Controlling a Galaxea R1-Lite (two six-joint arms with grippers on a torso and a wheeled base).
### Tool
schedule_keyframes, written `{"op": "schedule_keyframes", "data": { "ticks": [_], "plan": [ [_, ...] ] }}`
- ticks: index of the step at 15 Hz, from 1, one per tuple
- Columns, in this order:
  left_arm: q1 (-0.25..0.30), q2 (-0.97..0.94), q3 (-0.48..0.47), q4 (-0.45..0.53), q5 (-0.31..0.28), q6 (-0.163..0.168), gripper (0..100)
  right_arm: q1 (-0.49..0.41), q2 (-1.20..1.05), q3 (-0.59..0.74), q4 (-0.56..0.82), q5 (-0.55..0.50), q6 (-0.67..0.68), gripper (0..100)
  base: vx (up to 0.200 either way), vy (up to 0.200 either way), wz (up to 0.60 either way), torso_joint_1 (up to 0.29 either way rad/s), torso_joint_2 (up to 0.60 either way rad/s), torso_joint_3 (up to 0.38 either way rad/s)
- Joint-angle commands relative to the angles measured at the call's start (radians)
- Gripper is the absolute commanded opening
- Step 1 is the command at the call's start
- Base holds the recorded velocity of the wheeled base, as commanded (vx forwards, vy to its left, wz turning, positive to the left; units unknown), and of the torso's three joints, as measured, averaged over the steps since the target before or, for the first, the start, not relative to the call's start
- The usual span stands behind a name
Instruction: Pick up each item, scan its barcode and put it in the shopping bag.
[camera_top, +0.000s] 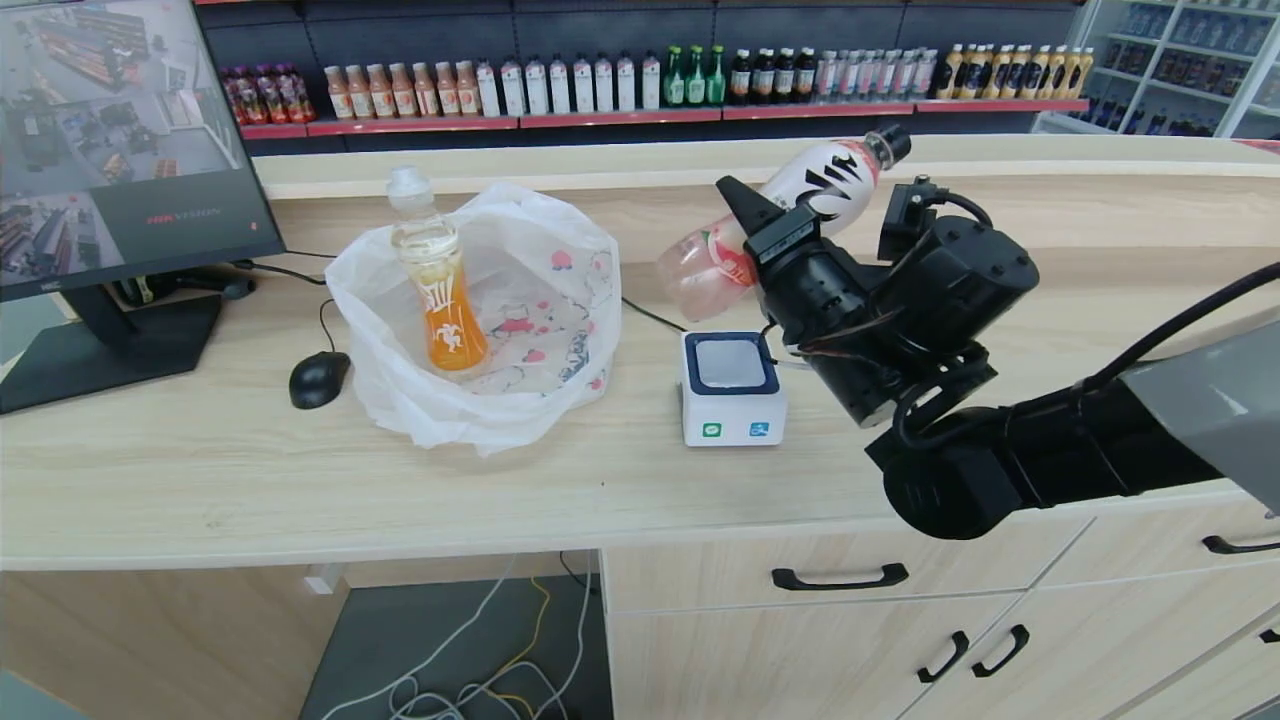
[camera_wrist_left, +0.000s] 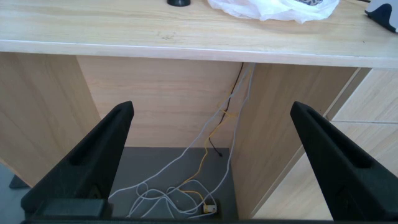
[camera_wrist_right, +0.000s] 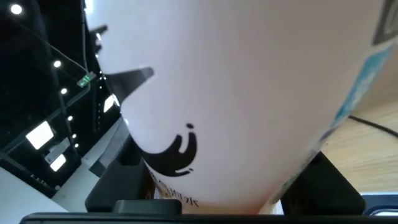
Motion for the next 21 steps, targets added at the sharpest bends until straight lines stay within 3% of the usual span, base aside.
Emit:
{"op": "schedule_keyframes", "data": {
  "ticks": [1,9,13,21],
  "plan": [
    [0.0,0.0,0.0,0.0,0.0,0.0,100,-0.001,0.012,0.021,-0.002,-0.001,0.013,0,0.0,0.0,0.0,0.0,0.0,0.0],
    [0.0,0.0,0.0,0.0,0.0,0.0,100,-0.005,0.076,0.053,-0.005,-0.082,0.153,0,0.0,0.0,0.0,0.0,0.0,0.0],
    [0.0,0.0,0.0,0.0,0.0,0.0,100,-0.005,0.129,0.053,-0.069,-0.09,0.153,0,0.0,0.0,0.0,0.0,0.0,0.0],
    [0.0,0.0,0.0,0.0,0.0,0.0,100,-0.01,0.125,0.049,-0.071,-0.09,0.155,0,0.0,0.0,0.0,0.0,0.0,0.0]
  ]
}}
